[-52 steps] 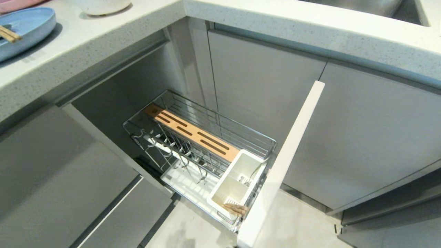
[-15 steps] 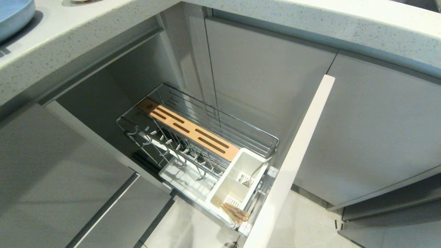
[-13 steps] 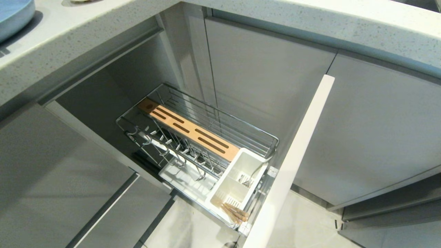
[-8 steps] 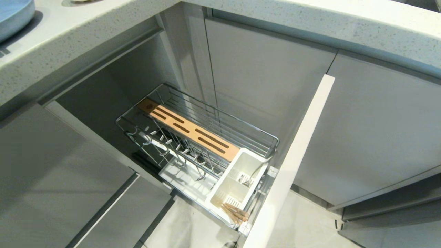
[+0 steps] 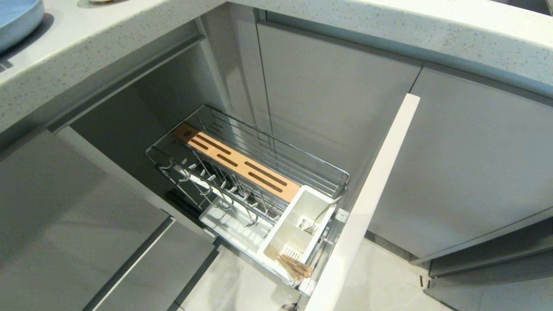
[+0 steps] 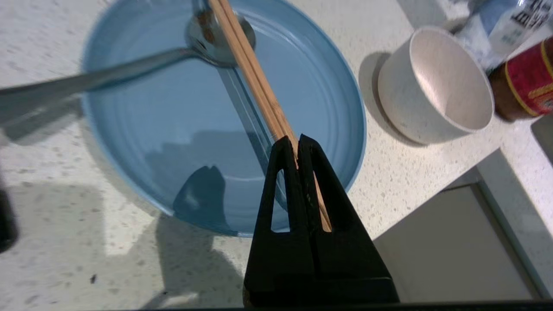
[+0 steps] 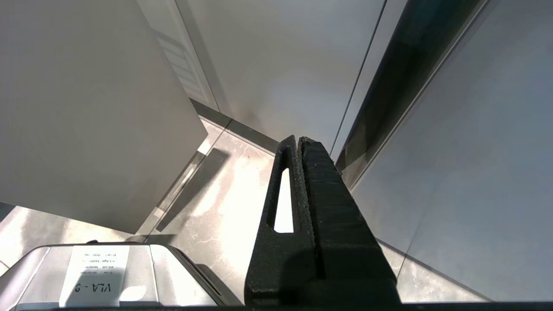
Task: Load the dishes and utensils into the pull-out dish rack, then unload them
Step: Pick up the chopsticks and place it in the cupboard
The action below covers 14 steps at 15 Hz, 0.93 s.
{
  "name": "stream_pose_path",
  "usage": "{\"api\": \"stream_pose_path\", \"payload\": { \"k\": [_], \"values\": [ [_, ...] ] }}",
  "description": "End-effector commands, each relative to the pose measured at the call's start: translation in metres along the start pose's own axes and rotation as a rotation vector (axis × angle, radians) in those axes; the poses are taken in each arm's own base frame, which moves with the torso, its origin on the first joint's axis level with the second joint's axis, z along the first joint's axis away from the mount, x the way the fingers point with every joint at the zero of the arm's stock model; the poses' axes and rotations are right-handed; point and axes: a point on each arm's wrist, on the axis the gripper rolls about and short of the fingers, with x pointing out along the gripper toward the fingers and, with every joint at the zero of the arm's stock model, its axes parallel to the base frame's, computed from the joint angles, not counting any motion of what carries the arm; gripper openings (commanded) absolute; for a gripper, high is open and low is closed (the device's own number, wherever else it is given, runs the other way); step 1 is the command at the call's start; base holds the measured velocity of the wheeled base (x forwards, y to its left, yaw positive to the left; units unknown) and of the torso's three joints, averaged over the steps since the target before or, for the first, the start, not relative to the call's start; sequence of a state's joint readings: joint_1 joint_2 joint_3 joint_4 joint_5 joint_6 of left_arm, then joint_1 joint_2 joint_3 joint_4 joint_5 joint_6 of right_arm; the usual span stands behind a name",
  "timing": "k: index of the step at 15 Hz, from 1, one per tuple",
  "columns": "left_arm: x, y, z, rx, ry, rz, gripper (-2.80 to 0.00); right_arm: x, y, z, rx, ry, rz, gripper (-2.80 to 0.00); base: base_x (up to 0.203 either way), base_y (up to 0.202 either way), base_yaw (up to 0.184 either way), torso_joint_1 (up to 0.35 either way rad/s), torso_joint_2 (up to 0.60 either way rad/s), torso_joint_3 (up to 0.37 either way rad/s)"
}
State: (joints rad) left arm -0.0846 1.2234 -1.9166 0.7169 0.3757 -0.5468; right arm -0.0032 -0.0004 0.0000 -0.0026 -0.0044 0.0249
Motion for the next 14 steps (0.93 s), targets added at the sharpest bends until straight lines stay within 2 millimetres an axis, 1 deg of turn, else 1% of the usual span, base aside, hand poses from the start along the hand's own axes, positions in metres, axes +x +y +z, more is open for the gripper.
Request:
{"api": "stream_pose_path", "payload": {
  "k": [1,4,5,9,14],
  "values": [
    [0.019,-0.006,-0.009,0.019,0.057,0.013,-2.8,0.0,0.0,0.0,0.0,-0.003,0.0,-2.8,0.0,0.0,0.0,0.0,0.0,0.0],
    [0.037,-0.012,-0.02,0.033,0.107,0.021,-2.8,0.0,0.0,0.0,0.001,-0.003,0.0,-2.8,0.0,0.0,0.0,0.0,0.0,0.0],
    [0.039,-0.012,-0.02,0.034,0.107,0.027,0.0,0.0,0.0,0.0,0.0,-0.003,0.0,-2.8,0.0,0.0,0.0,0.0,0.0,0.0],
    [0.037,-0.013,-0.019,0.035,0.068,0.064,0.0,0.0,0.0,0.0,0.001,-0.003,0.0,-2.8,0.0,0.0,0.0,0.0,0.0,0.0],
    [0.039,-0.013,-0.02,0.039,0.073,0.067,0.0,0.0,0.0,0.0,0.001,-0.003,0.0,-2.8,0.0,0.0,0.0,0.0,0.0,0.0]
  ]
}}
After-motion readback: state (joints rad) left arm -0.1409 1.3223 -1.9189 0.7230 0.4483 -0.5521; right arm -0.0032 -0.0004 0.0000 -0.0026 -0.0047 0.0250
